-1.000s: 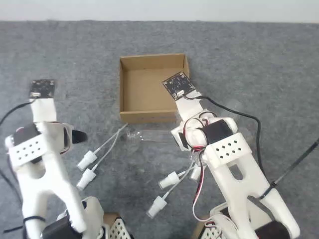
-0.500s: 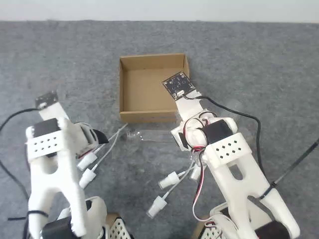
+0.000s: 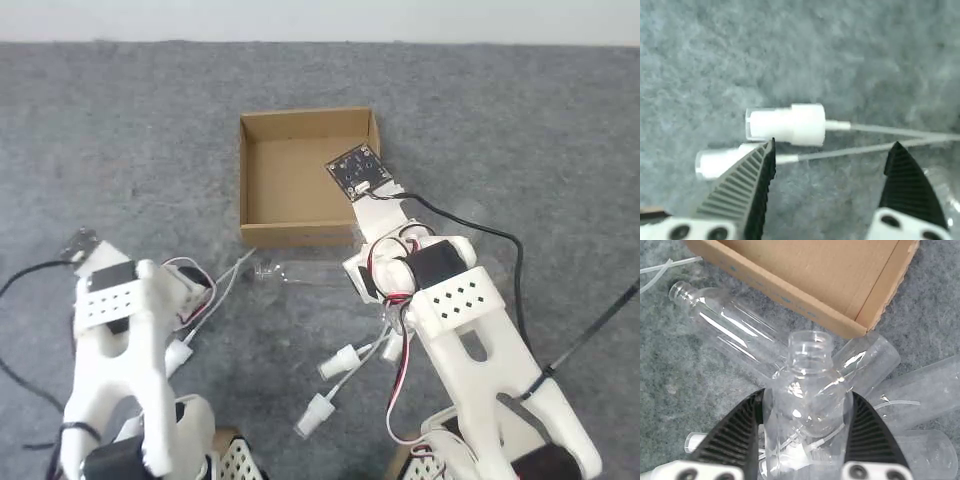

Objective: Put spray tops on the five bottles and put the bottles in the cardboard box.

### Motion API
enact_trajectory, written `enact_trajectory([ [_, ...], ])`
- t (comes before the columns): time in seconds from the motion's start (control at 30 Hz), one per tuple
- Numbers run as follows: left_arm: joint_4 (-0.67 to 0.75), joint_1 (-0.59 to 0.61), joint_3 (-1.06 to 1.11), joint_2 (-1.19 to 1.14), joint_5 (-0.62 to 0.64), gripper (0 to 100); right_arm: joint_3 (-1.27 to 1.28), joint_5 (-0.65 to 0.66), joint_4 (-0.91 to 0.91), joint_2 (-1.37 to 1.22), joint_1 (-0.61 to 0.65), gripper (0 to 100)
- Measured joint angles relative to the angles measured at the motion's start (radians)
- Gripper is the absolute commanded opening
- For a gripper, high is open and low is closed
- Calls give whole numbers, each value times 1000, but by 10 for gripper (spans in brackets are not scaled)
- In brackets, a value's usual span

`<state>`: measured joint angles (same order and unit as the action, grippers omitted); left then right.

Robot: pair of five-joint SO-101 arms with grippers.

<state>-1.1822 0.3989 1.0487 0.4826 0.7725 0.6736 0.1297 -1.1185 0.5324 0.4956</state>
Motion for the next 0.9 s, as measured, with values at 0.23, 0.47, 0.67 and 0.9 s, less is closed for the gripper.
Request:
enact_trajectory([
  [0.23, 66, 132, 14, 0, 8, 330, 0, 0, 0, 0, 0, 104],
  [0.47, 66, 141, 46, 2, 0, 330, 0, 0, 0, 0, 0, 104],
  [0.67, 66, 89, 54, 2, -2, 330, 0, 0, 0, 0, 0, 104],
  [0.9, 66, 18, 48, 2, -2, 330, 0, 0, 0, 0, 0, 104],
])
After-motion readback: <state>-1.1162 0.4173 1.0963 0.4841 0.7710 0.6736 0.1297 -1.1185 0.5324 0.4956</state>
